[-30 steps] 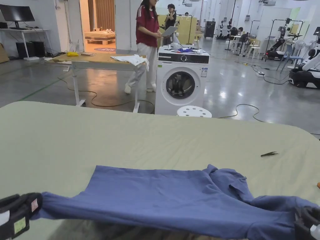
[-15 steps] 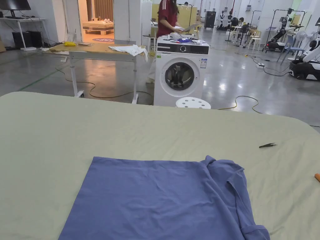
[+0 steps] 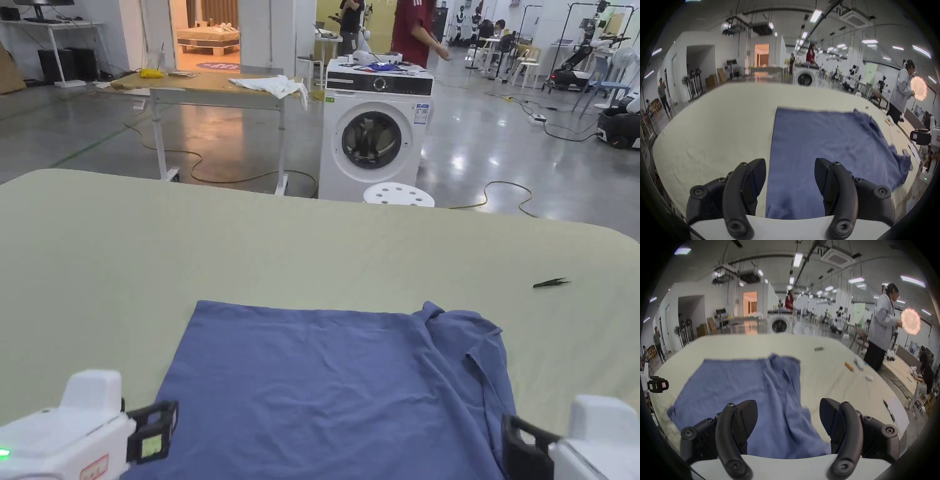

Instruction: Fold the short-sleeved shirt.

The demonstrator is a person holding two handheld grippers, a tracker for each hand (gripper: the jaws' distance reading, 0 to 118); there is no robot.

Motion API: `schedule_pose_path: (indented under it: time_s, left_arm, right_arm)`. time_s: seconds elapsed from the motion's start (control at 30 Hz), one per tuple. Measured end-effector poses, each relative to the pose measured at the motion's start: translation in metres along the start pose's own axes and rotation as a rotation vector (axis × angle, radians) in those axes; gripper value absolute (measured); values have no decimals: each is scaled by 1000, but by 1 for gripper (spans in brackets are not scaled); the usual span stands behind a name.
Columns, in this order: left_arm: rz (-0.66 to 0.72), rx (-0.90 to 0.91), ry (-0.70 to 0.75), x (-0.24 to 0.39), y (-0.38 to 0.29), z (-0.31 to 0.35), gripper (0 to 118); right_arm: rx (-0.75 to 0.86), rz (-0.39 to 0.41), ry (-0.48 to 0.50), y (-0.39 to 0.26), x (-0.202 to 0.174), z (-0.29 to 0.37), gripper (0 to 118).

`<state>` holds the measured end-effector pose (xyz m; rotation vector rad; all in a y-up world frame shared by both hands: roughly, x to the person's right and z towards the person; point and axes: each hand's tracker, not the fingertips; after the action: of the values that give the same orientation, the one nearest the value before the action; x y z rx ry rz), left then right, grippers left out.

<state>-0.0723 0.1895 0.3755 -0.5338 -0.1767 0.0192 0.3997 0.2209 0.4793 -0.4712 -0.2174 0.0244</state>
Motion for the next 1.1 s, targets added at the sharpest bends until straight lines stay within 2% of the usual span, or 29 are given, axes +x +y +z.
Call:
schedule_pose_path:
  time_s: [0.2, 0.27, 0.3, 0.33, 0.37, 0.4, 0.43, 0.5, 0.6, 0.77, 0.93, 1.1]
  left_arm:
    - [-59, 279, 48, 32, 38, -1, 64]
    - [-46, 334, 59, 40, 45, 1, 55]
    - [-42, 351, 53, 43, 48, 2, 44]
    - [-44, 369, 51, 45, 50, 3, 29]
    - [-48, 384, 50, 48, 51, 3, 12]
    - [-52, 394, 56, 50, 51, 5, 4]
    - [-57, 410, 57, 52, 51, 6, 4]
    - [-69, 424, 61, 54, 51, 7, 0]
    - [-91, 431, 37, 54, 54, 8, 0]
    - [-99, 373, 46, 39, 63, -13, 0]
    - [-41, 177, 12, 2, 85, -79, 0]
    - [14, -8, -35, -32, 124, -177, 0]
  right_arm:
    - [226, -8, -6, 25, -35, -22, 83]
    - [284, -20, 7, 29, -43, -23, 78]
    - [308, -26, 15, 31, -48, -24, 72]
    - [327, -27, 19, 32, -51, -24, 60]
    - [347, -29, 18, 33, -54, -23, 36]
    - [368, -33, 13, 33, -58, -22, 17]
    - [379, -32, 8, 33, -60, -24, 17]
    - [393, -35, -2, 33, -63, -24, 7]
    - [398, -42, 16, 35, -64, -29, 1]
    - [376, -16, 39, 36, -65, -41, 0]
    - [300, 7, 64, 31, -61, -64, 0]
    - [236, 8, 58, 26, -54, -90, 0]
